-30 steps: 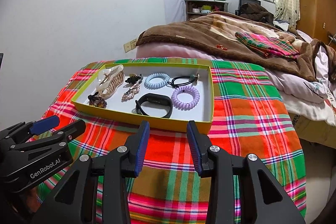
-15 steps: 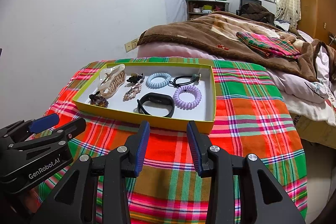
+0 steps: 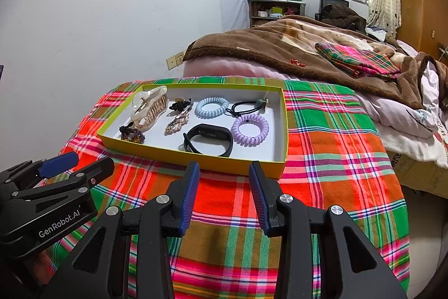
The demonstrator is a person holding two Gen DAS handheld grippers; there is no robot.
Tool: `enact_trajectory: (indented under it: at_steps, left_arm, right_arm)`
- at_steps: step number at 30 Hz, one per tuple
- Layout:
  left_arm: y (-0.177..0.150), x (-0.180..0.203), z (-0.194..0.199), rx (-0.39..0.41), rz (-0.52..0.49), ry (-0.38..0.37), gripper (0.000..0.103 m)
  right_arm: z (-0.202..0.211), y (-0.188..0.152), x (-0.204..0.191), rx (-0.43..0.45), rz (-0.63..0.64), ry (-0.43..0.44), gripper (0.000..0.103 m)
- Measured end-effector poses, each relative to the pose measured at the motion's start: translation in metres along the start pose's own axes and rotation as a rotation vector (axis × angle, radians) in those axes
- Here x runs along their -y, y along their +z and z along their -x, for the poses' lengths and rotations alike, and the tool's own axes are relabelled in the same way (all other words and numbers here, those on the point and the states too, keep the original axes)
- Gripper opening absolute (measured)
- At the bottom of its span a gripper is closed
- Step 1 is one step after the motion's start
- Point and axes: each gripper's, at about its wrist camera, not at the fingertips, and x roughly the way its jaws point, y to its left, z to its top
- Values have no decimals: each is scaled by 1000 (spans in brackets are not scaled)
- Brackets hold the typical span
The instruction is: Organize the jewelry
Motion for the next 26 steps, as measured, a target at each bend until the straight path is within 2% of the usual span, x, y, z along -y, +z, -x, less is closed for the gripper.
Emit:
enact_trajectory:
  at_steps: [18,26]
  left_arm:
    - [-1,-1,-2,-14,5,15,63]
    - [0,-3,-3,-17,22,-1,63]
  right_arm:
    - [0,0,0,0,-2,0,38]
    - [1,0,0,1,-2,0,38]
